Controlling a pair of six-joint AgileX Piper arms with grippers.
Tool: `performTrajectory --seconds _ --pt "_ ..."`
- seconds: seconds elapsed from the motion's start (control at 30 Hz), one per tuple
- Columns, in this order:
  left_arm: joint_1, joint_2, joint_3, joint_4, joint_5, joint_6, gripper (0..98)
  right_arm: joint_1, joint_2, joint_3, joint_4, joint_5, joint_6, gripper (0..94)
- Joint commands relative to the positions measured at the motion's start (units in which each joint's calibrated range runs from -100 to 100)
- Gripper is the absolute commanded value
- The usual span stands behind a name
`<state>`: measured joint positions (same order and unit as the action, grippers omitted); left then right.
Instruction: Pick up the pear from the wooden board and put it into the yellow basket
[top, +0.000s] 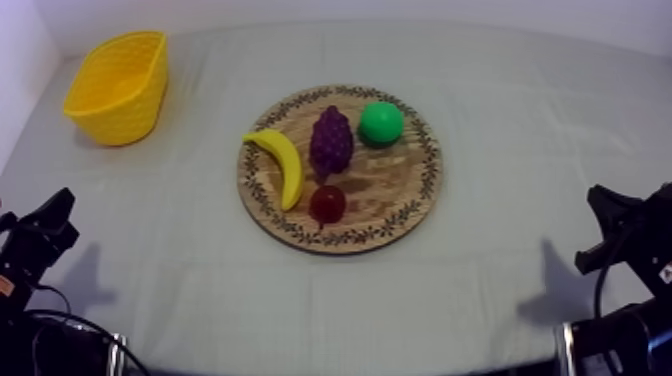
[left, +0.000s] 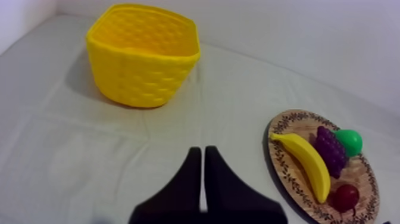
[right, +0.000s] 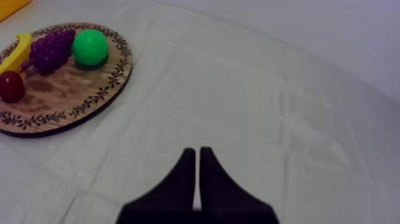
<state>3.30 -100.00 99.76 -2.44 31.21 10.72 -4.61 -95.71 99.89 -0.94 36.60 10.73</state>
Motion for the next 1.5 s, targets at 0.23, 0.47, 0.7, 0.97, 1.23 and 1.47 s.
performTrajectory --seconds 0.23,0.47,0.7,0.97,1.23,1.47 --pt "0.0 0.0 0.0 0.02 0.0 0.0 0.1 0.0 0.0 0.0 0.0 0.0 0.0 0.4" --pt "0.4 0.0 0.0 0.02 0.0 -0.2 0.1 0.0 0.0 0.0 0.0 0.0 -0.1 0.4" --pt "4.3 0.0 0.0 0.31 0.0 -3.0 0.1 0.0 0.0 0.0 0.0 0.0 -0.1 0.4" --pt "9.8 2.2 -1.8 10.39 -1.1 -11.9 0.1 0.0 0.0 0.0 0.0 0.0 -0.1 0.4" --pt "10.5 14.2 -9.4 19.36 4.2 -18.1 0.1 0.0 0.0 0.0 0.0 0.0 -0.1 0.4" --pt "9.4 26.9 -16.8 23.45 10.0 -20.3 0.0 0.0 0.0 0.0 0.0 0.0 -0.1 0.4"
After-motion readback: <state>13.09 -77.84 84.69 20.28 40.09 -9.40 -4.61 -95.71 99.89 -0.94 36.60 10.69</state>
